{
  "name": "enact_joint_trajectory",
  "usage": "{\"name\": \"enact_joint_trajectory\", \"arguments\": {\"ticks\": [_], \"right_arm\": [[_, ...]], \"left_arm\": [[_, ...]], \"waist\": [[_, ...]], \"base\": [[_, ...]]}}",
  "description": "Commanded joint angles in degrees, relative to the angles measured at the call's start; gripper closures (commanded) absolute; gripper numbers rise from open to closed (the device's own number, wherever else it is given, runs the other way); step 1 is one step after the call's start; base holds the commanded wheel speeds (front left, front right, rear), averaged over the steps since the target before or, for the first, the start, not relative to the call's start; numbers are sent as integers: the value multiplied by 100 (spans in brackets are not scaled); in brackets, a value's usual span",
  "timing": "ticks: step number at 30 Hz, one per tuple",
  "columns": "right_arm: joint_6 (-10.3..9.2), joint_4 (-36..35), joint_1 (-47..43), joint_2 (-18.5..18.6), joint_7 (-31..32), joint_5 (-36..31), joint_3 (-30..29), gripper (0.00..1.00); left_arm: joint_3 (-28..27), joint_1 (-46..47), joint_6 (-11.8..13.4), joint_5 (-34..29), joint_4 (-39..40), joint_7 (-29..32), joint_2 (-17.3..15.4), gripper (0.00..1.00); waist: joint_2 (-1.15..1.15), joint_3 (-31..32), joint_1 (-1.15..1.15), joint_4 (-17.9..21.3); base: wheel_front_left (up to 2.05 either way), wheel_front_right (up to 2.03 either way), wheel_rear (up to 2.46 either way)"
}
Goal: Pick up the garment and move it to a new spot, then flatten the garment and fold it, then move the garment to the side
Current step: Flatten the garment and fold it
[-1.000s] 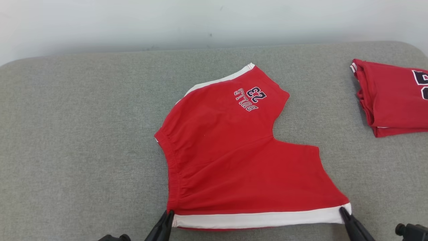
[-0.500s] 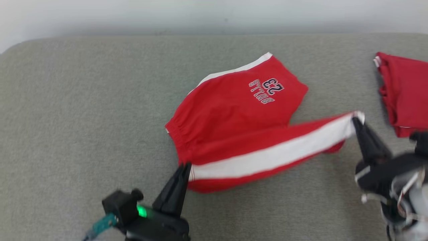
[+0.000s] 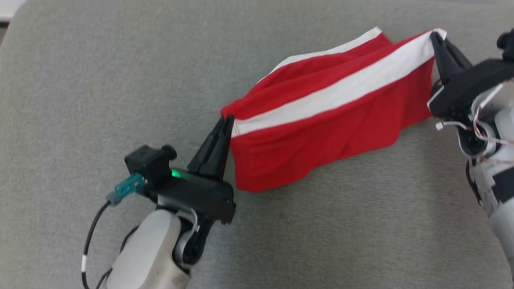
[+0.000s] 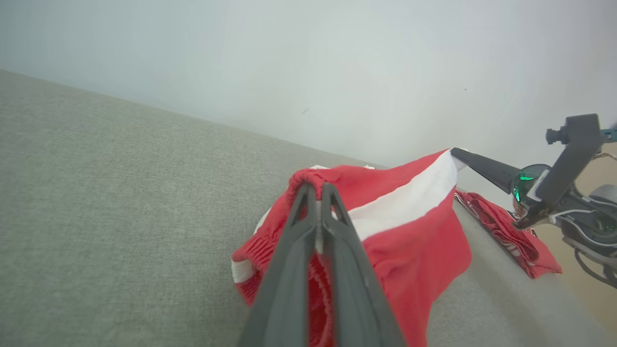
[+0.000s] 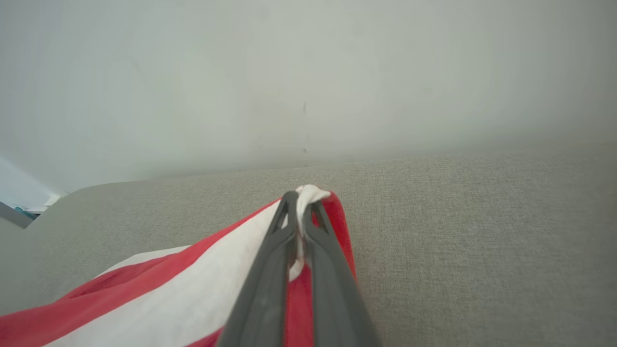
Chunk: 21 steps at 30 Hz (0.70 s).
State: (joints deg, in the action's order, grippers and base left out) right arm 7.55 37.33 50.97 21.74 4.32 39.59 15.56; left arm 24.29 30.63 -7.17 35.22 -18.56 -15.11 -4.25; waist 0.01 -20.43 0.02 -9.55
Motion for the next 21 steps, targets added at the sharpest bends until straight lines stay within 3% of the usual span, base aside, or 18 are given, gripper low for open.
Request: {"name": "enact_joint_trajectory", "arguments": {"ticks": [1,10,11,12,13,21], "right_arm": [[-16,199,209,-31,-75,-51,51,100],[-16,1419,1194,-139,-512,-176,575,100],[-16,1509,1254,-142,-575,-201,641,40],[-16,1593,1278,-164,-620,-165,695,0],[-16,1668,1283,-188,-652,-115,751,0],[-16,1666,895,43,-882,231,1418,0]], "left_arm": [[-37,156,-27,-1,-81,-2,31,100],[-50,606,-25,-85,-417,-2,126,100],[-36,626,-25,-114,-432,-2,129,66],[-14,639,-26,-171,-454,-2,131,20],[-14,641,-26,-225,-473,-2,129,0],[-233,119,-20,-648,-334,-2,131,0]], "waist": [[-1,-300,-2,-272],[-1,-504,-2,-375],[-1,-504,-2,-376],[-1,-490,-2,-373],[-1,-467,-2,-364],[-1,-90,-2,-261]], "base": [[0,0,0],[0,0,0],[0,0,0],[0,0,0],[0,0,0],[0,0,0]]}}
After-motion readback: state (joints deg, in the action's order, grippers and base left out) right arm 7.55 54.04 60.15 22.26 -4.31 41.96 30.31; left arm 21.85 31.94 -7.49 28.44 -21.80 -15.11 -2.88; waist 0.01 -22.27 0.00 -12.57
